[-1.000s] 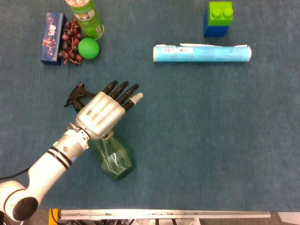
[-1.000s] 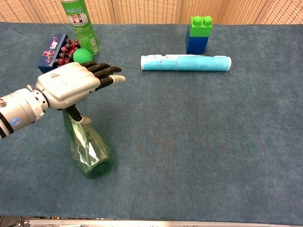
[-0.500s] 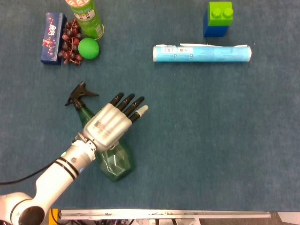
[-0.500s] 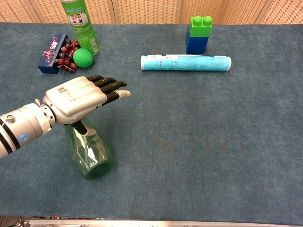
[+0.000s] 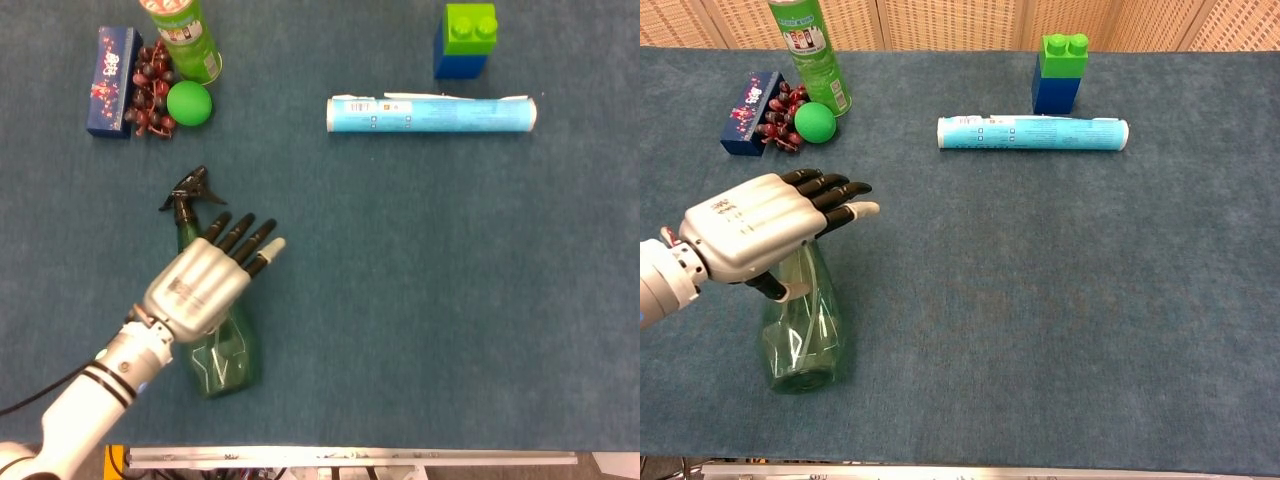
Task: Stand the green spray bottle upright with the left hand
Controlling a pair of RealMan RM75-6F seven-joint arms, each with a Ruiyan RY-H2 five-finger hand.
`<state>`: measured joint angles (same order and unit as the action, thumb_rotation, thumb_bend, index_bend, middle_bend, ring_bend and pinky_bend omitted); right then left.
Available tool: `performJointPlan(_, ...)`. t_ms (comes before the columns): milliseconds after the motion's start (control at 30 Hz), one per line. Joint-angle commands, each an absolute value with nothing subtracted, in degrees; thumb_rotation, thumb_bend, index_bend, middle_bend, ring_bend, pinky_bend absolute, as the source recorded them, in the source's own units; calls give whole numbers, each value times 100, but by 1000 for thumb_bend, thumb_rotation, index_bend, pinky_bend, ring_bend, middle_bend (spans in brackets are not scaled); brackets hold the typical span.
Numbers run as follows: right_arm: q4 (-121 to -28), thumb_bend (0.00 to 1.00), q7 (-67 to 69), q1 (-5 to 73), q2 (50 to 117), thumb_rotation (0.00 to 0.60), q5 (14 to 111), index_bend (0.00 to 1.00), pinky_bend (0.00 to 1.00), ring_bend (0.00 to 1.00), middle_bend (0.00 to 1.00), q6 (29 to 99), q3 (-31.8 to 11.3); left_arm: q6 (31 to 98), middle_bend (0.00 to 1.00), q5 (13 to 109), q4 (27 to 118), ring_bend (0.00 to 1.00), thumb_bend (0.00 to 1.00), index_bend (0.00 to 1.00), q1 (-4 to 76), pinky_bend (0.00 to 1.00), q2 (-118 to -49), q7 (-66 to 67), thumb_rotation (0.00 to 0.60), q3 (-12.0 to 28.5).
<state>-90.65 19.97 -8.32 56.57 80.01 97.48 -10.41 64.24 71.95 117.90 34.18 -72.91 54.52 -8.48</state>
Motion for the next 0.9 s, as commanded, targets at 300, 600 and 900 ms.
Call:
performJointPlan(300,-9096,96,1899,-802,5669,600,7994,485,359,255,338,9707,-1038,6466,0,7218,11790,0,25,0,3383,103,-7218,5366,600,-723)
performJointPlan(600,-9074,96,1973,-822,5659,600,7973,485,359,255,338,9728,-1053,6209,0,6954,11803,0,25,0,3647,103,-7438,5603,600,-471)
performJointPlan(900,-9062,96,2001,-822,5651,600,7975,485,359,255,338,9717,-1052,6030,0,6702,12098,0,25,0,3901,103,-7655,5928,600,-420)
